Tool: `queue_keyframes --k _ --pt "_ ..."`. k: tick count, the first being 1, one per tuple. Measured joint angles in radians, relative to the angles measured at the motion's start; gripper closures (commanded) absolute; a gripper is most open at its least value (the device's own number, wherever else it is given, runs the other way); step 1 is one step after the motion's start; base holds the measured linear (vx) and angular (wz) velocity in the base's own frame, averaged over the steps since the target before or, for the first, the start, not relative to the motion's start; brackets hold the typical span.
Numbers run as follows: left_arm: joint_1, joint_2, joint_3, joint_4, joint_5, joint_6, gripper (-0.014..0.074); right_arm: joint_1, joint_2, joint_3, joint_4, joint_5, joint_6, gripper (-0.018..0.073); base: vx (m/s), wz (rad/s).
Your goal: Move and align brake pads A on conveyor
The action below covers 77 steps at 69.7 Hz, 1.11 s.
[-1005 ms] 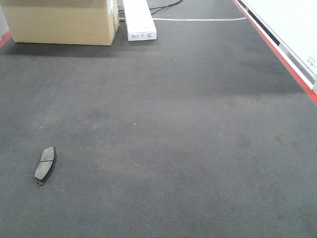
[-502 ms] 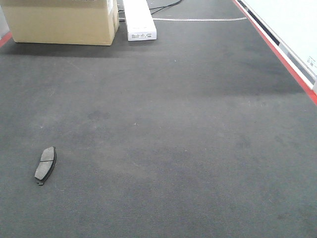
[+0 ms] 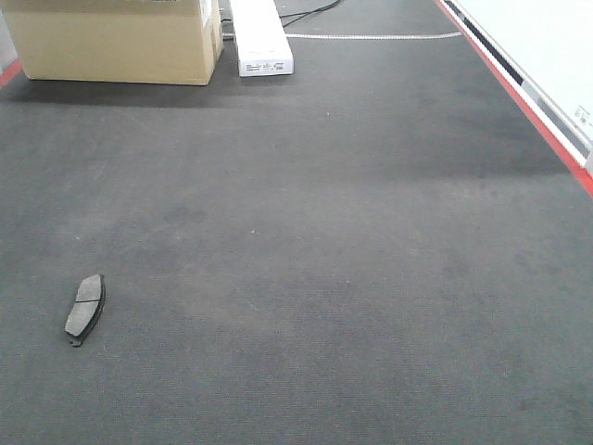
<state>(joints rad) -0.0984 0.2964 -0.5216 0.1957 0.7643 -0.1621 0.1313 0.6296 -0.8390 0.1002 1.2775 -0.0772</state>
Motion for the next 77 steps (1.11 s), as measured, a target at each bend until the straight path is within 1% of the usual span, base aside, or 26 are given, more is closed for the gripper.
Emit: queue_keyframes --k 12,19,31,45,52,60,77 --pt "0.000 0.000 0.000 0.000 0.000 0.000 0.0043 0.000 0.001 0.000 0.000 0.000 0.009 0.0566 0.00 0.00" --pt "0.000 0.000 0.000 0.000 0.000 0.000 0.0043 0.000 0.038 0.000 0.003 0.000 0.024 0.0566 0.00 0.00" --pt "0.000 0.000 0.000 0.000 0.000 0.000 0.0043 0.000 0.171 0.000 0.003 -0.021 0.027 0.0566 0.00 0.00" --pt "0.000 0.000 0.000 0.001 0.000 0.000 0.0043 0.000 0.391 -0.021 0.003 -0.129 0.027 0.0566 0.00 0.00" --pt "0.000 0.000 0.000 0.001 0.000 0.000 0.0043 0.000 0.508 -0.070 0.003 -0.156 0.018 0.0566 0.00 0.00" --pt "0.000 0.000 0.000 0.001 0.000 0.000 0.0043 0.000 0.643 -0.141 0.003 -0.157 0.007 0.0566 0.00 0.00" --pt "0.000 0.000 0.000 0.001 0.000 0.000 0.0043 0.000 0.915 -0.332 0.002 -0.107 -0.017 0.0566 0.00 0.00"
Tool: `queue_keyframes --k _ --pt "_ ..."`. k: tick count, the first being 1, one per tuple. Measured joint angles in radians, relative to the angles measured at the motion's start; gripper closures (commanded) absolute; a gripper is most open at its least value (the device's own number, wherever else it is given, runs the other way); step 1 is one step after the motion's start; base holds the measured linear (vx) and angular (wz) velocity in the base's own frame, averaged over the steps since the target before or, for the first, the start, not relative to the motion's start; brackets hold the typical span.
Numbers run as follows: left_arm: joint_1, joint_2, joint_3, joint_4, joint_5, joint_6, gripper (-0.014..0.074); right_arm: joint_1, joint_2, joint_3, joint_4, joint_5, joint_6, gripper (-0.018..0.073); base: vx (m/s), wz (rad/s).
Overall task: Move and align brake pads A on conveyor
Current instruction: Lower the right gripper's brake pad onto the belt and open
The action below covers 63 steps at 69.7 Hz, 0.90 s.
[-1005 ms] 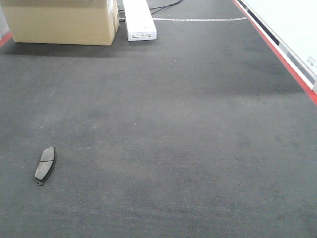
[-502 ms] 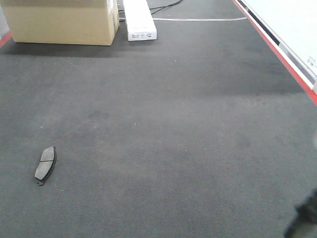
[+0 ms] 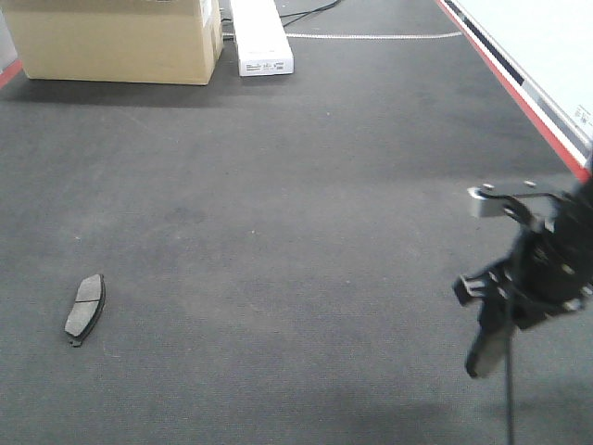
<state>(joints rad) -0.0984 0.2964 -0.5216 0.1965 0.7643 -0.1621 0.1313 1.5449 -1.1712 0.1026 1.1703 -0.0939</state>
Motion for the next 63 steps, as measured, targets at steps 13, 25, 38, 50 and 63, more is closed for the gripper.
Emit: queue_keyframes --k 13,25,38,50,63 --pt "0.000 0.000 0.000 0.000 0.000 0.000 0.0043 0.000 0.183 -0.174 -0.003 0.052 -0.025 0.0566 0.00 0.00" --pt "0.000 0.000 0.000 0.000 0.000 0.000 0.0043 0.000 0.309 -0.284 -0.003 0.051 -0.026 0.0566 0.00 0.00" --pt "0.000 0.000 0.000 0.000 0.000 0.000 0.0043 0.000 0.399 -0.349 0.001 0.027 -0.027 0.0566 0.00 0.00" --pt "0.000 0.000 0.000 0.000 0.000 0.000 0.0043 0.000 0.473 -0.363 0.004 -0.032 -0.028 0.0566 0.00 0.00" --pt "0.000 0.000 0.001 0.000 0.000 0.000 0.0043 0.000 0.541 -0.349 -0.001 -0.066 -0.029 0.0565 0.00 0.00"
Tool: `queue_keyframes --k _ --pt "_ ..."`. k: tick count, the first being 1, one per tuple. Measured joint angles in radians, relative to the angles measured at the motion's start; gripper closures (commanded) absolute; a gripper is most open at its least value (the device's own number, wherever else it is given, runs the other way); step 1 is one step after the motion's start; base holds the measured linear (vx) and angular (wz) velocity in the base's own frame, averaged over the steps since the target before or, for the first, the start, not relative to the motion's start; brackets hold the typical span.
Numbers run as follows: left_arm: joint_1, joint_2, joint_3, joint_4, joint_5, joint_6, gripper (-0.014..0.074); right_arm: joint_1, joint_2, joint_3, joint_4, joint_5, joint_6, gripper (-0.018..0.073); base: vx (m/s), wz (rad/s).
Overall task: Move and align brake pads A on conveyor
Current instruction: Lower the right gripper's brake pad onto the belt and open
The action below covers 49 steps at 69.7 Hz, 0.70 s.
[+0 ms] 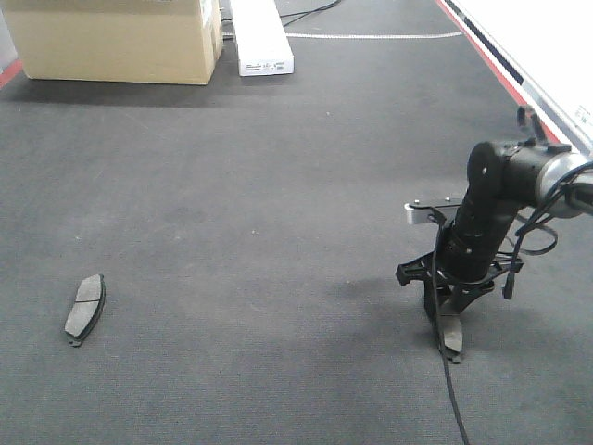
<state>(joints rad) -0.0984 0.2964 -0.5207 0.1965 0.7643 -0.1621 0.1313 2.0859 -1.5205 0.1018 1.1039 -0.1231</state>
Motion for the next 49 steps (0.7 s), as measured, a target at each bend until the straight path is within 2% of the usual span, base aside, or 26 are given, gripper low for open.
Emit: queue_keyframes --k 9,17,23,37,43,49 --pt "0.000 0.000 0.000 0.000 0.000 0.000 0.0043 0.000 0.000 0.000 -0.002 -0.041 0.000 0.0544 0.00 0.00" --pt "0.000 0.000 0.000 0.000 0.000 0.000 0.0043 0.000 0.000 0.000 -0.002 -0.052 -0.002 0.0471 0.00 0.00" --pt "0.000 0.000 0.000 0.000 0.000 0.000 0.0043 0.000 0.000 0.000 -0.002 -0.053 -0.003 0.0375 0.00 0.00" --pt "0.000 0.000 0.000 0.000 0.000 0.000 0.0043 0.000 0.000 -0.005 -0.002 -0.053 -0.002 0.0026 0.00 0.00" --pt "0.000 0.000 0.000 0.000 0.000 0.000 0.0043 0.000 -0.002 -0.008 -0.001 -0.053 0.000 -0.0076 0.00 0.00" --pt "0.000 0.000 0.000 0.000 0.000 0.000 0.0043 0.000 -0.017 -0.008 -0.001 -0.054 0.000 -0.0120 0.00 0.00"
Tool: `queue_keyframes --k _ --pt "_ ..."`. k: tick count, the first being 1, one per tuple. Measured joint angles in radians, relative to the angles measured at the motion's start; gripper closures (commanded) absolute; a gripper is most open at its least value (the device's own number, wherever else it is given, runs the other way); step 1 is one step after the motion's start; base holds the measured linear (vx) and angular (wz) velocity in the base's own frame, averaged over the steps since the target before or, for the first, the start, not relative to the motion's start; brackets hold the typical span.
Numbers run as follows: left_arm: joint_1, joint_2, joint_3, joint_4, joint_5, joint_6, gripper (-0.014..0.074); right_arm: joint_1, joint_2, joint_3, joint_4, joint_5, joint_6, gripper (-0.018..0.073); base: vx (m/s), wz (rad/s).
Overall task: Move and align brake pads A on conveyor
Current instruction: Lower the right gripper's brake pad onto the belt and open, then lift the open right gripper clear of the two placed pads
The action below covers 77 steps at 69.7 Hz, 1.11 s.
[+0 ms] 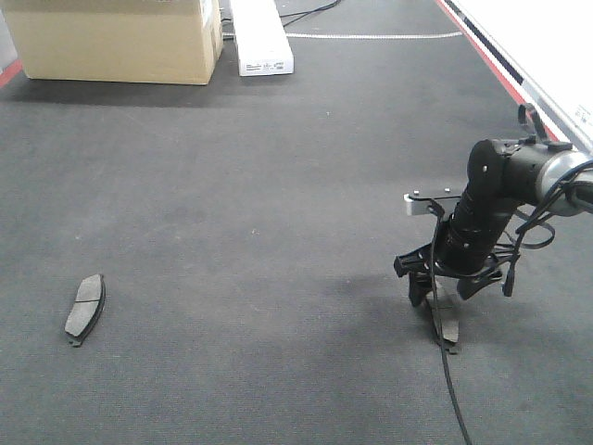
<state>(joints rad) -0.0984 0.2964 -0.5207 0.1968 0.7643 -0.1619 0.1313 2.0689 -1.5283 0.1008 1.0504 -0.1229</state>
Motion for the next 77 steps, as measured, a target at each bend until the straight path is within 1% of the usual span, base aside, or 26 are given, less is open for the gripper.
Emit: queue_keyframes --k 6,16,22,29,38,42,47,51,56,67,77 --pt "0.000 0.000 0.000 0.000 0.000 0.000 0.0043 0.000 -0.032 0.000 0.002 0.000 0.000 -0.0120 0.00 0.00" --pt "0.000 0.000 0.000 0.000 0.000 0.000 0.0043 0.000 -0.127 0.001 0.003 -0.012 0.000 -0.0088 0.00 0.00" --pt "0.000 0.000 0.000 0.000 0.000 0.000 0.0043 0.000 -0.216 0.015 0.004 -0.052 0.000 -0.0062 0.00 0.00" --pt "0.000 0.000 0.000 0.001 0.000 0.000 0.0043 -0.003 -0.349 0.060 0.015 -0.132 0.000 -0.0033 0.00 0.00" --pt "0.000 0.000 0.000 0.001 0.000 0.000 0.0043 -0.034 -0.545 0.176 0.073 -0.240 0.000 -0.0019 0.00 0.00" --pt "0.000 0.000 0.000 0.001 0.000 0.000 0.0043 -0.065 -0.633 0.254 0.096 -0.276 0.001 -0.0019 0.00 0.00" --pt "0.000 0.000 0.000 0.001 0.000 0.000 0.0043 -0.103 -0.737 0.343 0.102 -0.303 0.001 -0.0019 0.00 0.00" --pt "0.000 0.000 0.000 0.001 0.000 0.000 0.0043 -0.132 -0.825 0.409 0.098 -0.307 0.001 -0.0019 0.00 0.00" --pt "0.000 0.000 0.000 0.001 0.000 0.000 0.0043 -0.151 -0.919 0.479 0.086 -0.304 0.001 -0.0019 0.00 0.00" --pt "0.000 0.000 0.000 0.001 0.000 0.000 0.0043 -0.154 -1.129 0.588 0.078 -0.288 0.001 -0.0019 0.00 0.00" --pt "0.000 0.000 0.000 0.001 0.000 0.000 0.0043 -0.154 -1.267 0.663 0.078 -0.256 0.001 -0.0019 0.00 0.00"
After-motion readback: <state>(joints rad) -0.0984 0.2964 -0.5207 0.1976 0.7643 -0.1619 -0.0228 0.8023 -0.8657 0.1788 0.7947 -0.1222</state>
